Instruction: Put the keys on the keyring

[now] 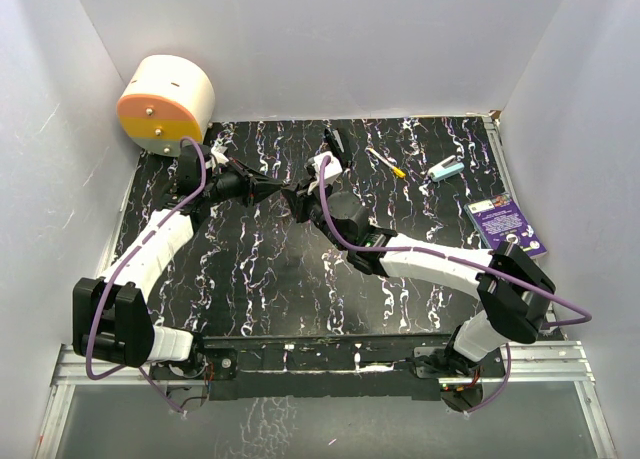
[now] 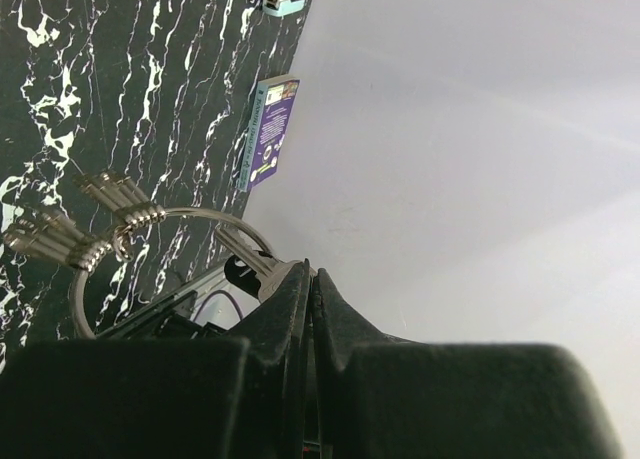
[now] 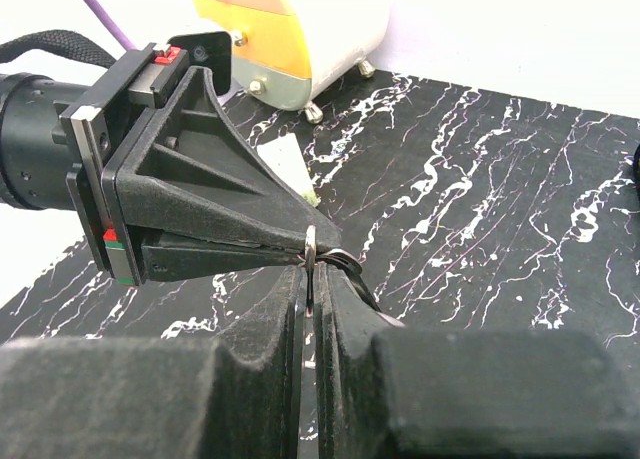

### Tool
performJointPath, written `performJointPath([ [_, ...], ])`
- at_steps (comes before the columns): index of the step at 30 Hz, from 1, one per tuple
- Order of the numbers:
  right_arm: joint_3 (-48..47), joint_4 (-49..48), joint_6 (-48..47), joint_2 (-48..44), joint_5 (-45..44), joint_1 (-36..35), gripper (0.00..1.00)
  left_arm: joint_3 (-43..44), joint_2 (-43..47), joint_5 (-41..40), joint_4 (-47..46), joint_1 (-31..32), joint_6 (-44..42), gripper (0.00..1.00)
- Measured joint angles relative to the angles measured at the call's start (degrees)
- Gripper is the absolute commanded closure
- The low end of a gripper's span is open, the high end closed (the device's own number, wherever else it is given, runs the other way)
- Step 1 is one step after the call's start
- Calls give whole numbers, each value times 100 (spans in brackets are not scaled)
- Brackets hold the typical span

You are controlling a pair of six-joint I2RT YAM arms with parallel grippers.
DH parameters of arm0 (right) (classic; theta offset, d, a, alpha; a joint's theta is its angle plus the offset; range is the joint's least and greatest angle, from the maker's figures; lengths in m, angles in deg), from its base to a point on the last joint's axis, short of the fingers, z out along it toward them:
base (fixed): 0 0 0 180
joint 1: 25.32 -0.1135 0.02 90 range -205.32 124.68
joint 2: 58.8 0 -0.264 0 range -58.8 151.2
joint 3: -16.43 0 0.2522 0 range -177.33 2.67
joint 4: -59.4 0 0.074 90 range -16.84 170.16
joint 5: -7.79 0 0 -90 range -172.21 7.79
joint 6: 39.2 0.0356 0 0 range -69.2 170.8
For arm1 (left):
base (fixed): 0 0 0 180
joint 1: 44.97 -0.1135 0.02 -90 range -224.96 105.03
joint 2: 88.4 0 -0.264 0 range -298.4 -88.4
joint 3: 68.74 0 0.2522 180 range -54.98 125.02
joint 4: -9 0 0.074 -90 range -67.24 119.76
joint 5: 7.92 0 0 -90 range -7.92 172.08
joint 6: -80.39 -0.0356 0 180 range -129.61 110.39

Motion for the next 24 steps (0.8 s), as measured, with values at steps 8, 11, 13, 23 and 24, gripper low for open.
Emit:
performJointPath([
  [8,0,-55,-2,0,-37,0,92,-2,0,20,-87,0,101,100],
  [11,0,-92,-2,0,-39,2,92,-2,0,28,-129,-2,146,100],
  [13,0,-116,-2,0,-39,0,92,-2,0,39,-151,-2,184,100],
  [23,22,-157,9,66,-46,0,92,-299,-7,83,-645,-7,597,100],
  [24,22,-166,9,66,-59,0,92,-299,-7,85,-660,-7,599,100],
])
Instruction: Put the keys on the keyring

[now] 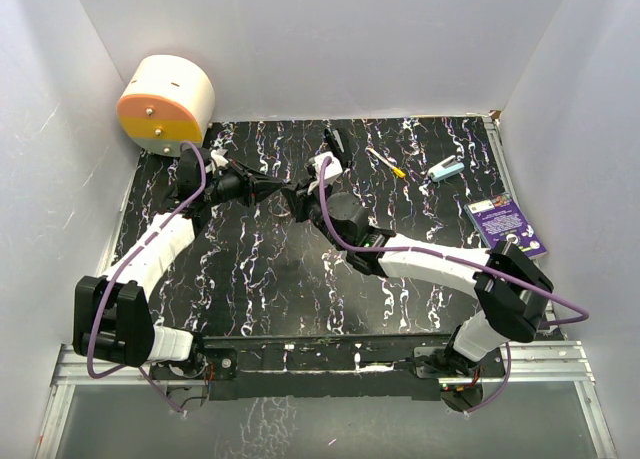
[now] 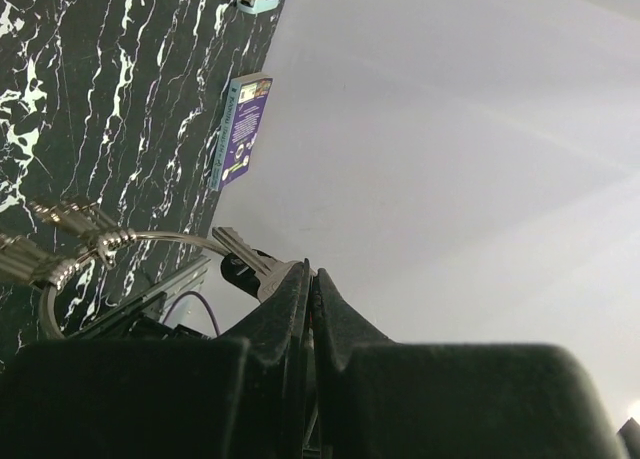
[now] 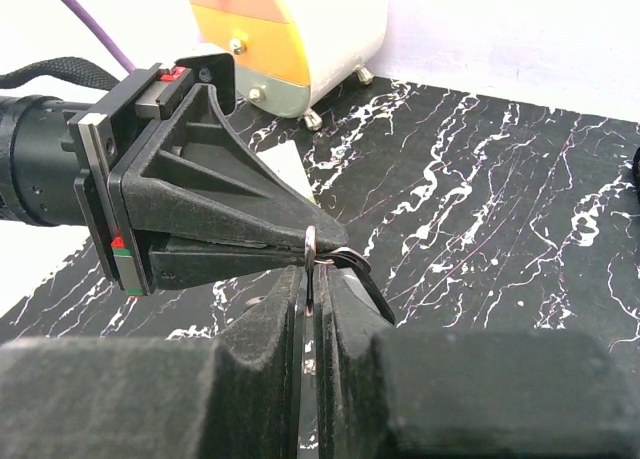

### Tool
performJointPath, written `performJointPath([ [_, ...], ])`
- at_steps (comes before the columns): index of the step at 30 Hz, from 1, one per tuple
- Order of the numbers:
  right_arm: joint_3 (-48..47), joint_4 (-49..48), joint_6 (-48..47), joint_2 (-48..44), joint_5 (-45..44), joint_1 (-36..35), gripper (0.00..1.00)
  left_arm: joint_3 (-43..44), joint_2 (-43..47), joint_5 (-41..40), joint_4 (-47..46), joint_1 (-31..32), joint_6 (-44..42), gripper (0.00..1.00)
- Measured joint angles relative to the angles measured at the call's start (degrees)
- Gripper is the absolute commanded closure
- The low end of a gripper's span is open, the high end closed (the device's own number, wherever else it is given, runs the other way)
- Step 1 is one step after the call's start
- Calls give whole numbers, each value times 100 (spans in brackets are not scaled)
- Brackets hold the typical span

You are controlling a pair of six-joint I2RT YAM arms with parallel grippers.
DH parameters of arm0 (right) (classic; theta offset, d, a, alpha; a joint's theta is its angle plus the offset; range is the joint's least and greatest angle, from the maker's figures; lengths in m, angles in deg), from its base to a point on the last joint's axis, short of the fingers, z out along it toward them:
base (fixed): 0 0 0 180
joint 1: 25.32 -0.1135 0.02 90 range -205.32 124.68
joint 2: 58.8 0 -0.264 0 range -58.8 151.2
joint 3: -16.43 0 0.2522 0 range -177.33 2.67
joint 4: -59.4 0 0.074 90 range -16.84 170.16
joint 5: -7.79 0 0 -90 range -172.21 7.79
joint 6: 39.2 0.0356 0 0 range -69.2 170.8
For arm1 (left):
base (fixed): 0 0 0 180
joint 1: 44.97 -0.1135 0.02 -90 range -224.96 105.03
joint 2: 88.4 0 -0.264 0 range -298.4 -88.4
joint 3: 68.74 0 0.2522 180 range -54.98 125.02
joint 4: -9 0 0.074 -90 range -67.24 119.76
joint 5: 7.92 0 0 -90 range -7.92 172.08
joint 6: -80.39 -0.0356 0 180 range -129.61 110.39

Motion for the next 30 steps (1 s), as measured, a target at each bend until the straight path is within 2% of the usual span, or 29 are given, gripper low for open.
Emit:
performJointPath([
  [30,136,-162,15,24,-114,31,92,0,-7,4,-46,0,-2,100],
])
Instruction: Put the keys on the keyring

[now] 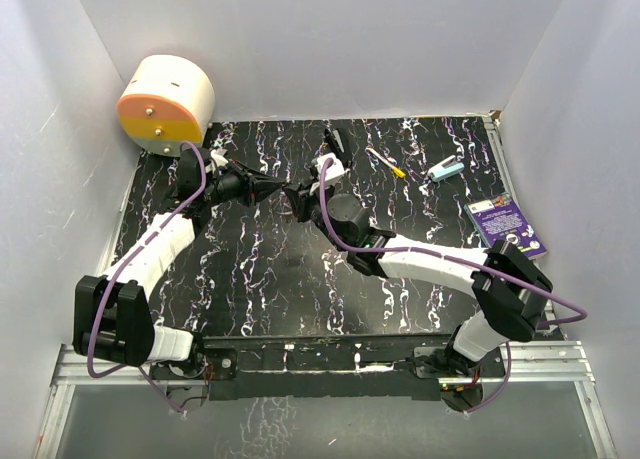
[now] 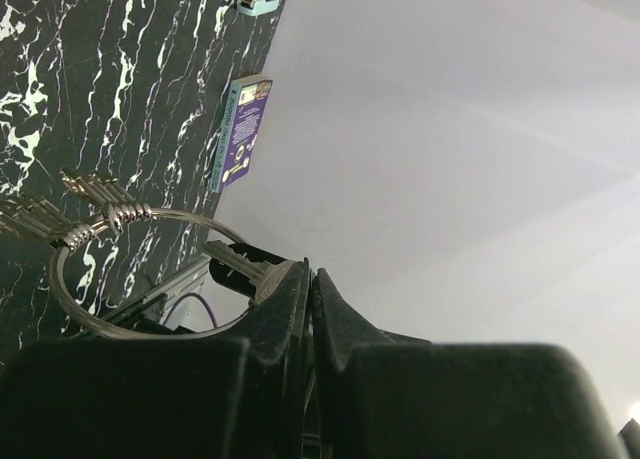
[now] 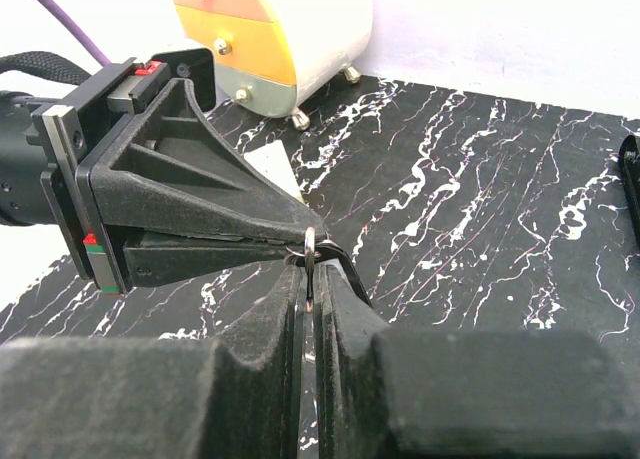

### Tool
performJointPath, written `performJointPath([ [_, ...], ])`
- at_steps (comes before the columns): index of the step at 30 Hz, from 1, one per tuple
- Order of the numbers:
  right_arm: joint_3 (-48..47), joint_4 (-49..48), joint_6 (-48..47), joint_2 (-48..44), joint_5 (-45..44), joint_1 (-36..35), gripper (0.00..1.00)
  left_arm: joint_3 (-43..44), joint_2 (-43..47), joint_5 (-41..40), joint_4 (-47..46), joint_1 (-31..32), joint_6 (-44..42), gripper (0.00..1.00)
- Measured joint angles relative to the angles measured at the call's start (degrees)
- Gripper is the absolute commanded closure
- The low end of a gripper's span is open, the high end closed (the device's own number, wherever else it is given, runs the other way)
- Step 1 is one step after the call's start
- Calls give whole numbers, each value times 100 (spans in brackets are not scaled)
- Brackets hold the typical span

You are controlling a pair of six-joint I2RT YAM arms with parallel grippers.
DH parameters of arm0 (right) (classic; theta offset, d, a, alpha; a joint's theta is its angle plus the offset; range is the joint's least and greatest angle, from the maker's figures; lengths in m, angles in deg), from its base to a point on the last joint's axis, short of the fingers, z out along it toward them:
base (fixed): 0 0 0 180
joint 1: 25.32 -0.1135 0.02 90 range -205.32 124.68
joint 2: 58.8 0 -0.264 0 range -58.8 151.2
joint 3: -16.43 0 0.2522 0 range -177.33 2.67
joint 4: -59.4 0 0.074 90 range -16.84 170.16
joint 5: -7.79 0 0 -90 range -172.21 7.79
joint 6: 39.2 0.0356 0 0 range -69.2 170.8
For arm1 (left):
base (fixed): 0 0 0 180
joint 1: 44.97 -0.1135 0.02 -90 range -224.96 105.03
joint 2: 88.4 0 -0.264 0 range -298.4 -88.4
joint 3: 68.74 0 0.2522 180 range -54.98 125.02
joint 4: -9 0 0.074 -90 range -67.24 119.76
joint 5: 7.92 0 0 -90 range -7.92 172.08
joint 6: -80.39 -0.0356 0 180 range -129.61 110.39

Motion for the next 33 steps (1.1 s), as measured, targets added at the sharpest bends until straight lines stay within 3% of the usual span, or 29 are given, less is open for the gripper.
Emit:
performJointPath([
  [33,-50,-46,-35,42,149,26,92,-85,-4,-44,-275,0,28,100],
])
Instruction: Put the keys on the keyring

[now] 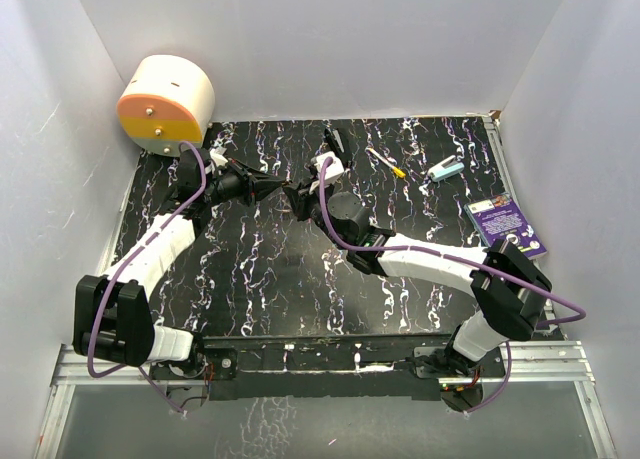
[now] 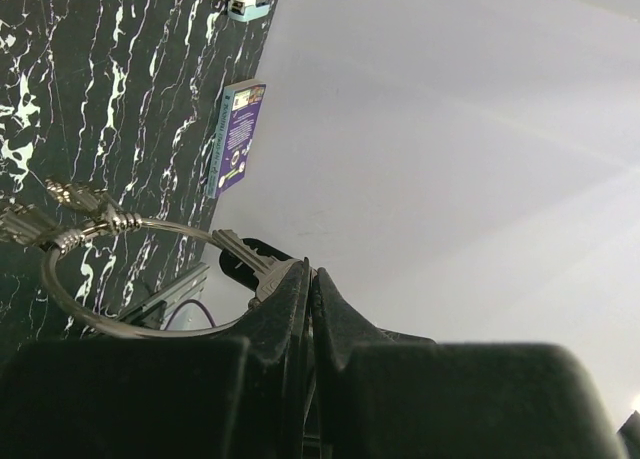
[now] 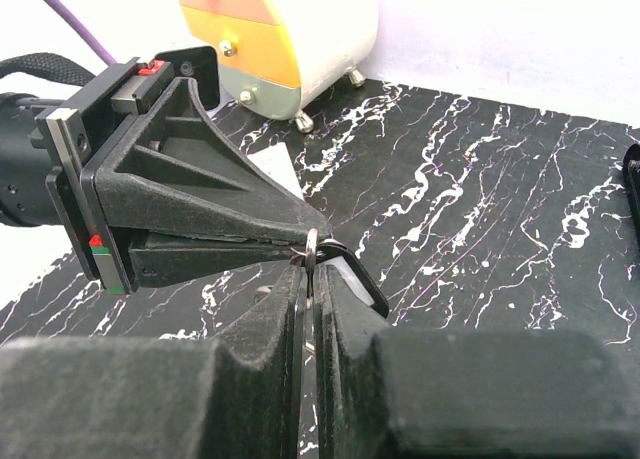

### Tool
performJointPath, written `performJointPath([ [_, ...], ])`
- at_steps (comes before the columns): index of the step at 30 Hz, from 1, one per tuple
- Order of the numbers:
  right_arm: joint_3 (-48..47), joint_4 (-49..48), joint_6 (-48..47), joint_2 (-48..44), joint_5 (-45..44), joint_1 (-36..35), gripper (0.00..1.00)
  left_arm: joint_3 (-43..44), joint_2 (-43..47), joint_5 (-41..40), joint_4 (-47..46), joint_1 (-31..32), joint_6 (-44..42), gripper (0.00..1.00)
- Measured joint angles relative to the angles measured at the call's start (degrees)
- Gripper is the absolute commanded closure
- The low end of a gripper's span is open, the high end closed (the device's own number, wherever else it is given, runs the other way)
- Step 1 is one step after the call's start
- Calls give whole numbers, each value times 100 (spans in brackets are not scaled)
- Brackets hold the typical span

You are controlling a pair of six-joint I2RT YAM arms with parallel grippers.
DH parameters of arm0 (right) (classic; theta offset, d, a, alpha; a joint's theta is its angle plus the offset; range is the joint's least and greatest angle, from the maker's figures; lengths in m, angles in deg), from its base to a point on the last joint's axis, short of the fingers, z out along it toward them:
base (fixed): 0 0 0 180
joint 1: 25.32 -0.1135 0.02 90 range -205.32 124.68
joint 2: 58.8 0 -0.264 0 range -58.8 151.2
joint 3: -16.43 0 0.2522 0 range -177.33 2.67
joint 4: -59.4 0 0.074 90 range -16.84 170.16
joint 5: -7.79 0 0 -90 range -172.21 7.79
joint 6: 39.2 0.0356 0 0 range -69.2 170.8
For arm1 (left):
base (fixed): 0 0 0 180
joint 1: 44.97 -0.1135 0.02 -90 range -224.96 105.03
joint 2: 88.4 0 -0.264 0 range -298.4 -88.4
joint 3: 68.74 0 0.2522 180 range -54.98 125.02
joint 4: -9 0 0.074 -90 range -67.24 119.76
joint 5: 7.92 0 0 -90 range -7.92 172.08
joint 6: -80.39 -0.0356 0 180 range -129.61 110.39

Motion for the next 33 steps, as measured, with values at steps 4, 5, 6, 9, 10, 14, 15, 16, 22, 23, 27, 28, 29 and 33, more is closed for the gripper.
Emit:
performJointPath([
  [4,0,0,-11,0,37,0,92,0,0,2,-4,0,-11,100],
  [5,0,0,-13,0,39,0,92,0,0,2,-7,0,-13,100],
  [6,0,2,-13,0,48,0,92,0,0,4,-7,0,-20,100],
  [9,0,7,-13,0,105,4,92,0,-7,7,-7,11,-70,100],
  [10,0,13,-11,0,142,4,92,0,-13,13,-4,20,-103,100],
  [14,0,96,-28,0,188,7,92,0,-31,15,20,55,-254,100],
  [15,0,109,-28,-2,190,7,92,0,-31,13,22,57,-289,100],
  [16,0,120,-28,-4,192,13,92,0,-31,15,24,59,-332,100],
  [22,9,280,-22,-87,249,50,92,0,-31,35,39,87,-452,100],
  [23,26,299,-11,-116,269,61,92,0,-31,59,37,96,-459,100],
  [27,114,376,33,-238,356,105,92,0,-31,125,44,131,-481,100],
  [28,120,396,39,-258,374,118,92,0,-31,133,42,140,-479,100],
  [29,127,407,42,-273,387,125,92,9,-31,146,42,142,-479,100],
  [33,166,402,59,-321,461,160,92,22,-31,192,39,144,-461,100],
])
